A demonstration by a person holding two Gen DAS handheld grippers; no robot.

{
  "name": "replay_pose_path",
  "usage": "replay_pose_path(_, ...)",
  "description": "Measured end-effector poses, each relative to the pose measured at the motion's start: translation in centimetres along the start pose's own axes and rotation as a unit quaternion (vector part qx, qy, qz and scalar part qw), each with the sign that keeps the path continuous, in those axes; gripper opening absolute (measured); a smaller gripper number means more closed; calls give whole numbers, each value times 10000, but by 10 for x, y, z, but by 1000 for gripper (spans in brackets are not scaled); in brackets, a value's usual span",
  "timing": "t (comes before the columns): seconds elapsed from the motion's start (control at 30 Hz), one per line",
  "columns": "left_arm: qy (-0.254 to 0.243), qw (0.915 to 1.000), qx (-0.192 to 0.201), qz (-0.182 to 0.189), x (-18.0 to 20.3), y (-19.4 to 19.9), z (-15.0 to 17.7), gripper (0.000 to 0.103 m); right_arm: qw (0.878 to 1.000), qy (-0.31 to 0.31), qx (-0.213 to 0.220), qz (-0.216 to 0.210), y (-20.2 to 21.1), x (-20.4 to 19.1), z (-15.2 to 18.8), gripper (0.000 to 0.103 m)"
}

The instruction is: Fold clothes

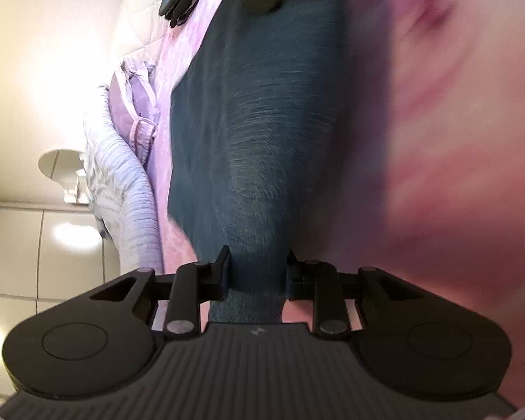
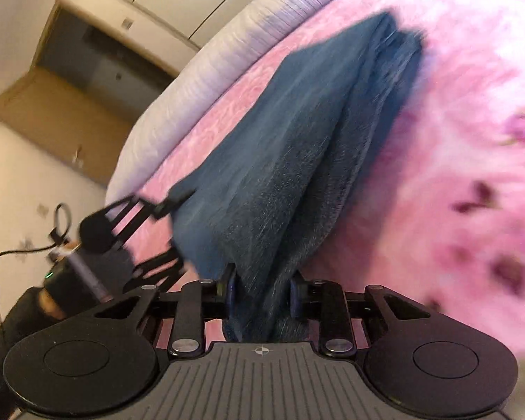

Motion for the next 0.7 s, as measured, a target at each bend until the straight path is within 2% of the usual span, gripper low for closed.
replay_pose_path(0.07, 264, 9995, -110, 128, 17, 42, -32, 20, 9996, 228, 92, 153, 24, 3, 15, 28)
replay_pose_path(0.2, 793, 9960, -265, 322, 39, 106, -110, 15, 9970, 195, 575, 471, 73, 26, 50, 32)
replay_pose_path(0.23, 895, 9951, -274, 312, 40, 111, -123, 14, 9955, 53, 806, 491, 86, 33, 59, 43)
replay_pose_path(0.27, 997, 9942, -283, 302, 42, 116, -135, 13, 9931, -103, 1055, 503, 100, 39, 67, 58)
replay_pose_path(0.33, 1144, 9920, -490, 205, 42, 114, -143, 12, 9845, -501, 1618, 450, 124, 48, 80, 75)
replay_pose_path(0.43, 1270, 9904, -513, 177, 40, 113, -141, 15, 9731, -1202, 1960, -171, 143, 50, 104, 77)
replay_pose_path(0.5, 1202, 9914, -497, 156, 41, 115, -134, 19, 9728, -1323, 1878, -293, 128, 46, 116, 78)
replay_pose_path(0.53, 1180, 9918, -473, 152, 40, 115, -131, 25, 9731, -1375, 1818, -335, 119, 46, 122, 79)
replay_pose_path(0.57, 1162, 9923, -428, 105, 41, 116, -128, 35, 9730, -1452, 1757, -368, 109, 47, 127, 79)
replay_pose_path(0.6, 1080, 9933, -400, 110, 45, 116, -123, 40, 9714, -1600, 1708, -399, 99, 51, 131, 79)
replay_pose_path(0.63, 998, 9942, -372, 115, 50, 116, -117, 43, 9683, -1773, 1694, -474, 91, 53, 134, 79)
replay_pose_path(0.7, 796, 9955, -416, 304, 63, 108, -108, 43, 9614, -2078, 1684, -653, 72, 56, 133, 79)
Point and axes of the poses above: each gripper's, at about its wrist camera, not at the fingertips, and y roughly against the way its jaws point, x to its right, z to its underside, the point moved 10 cm from there along -y, roughly the way its jaws point, and after that the axes turned 13 degrees about -y, right-handed, at the moved point
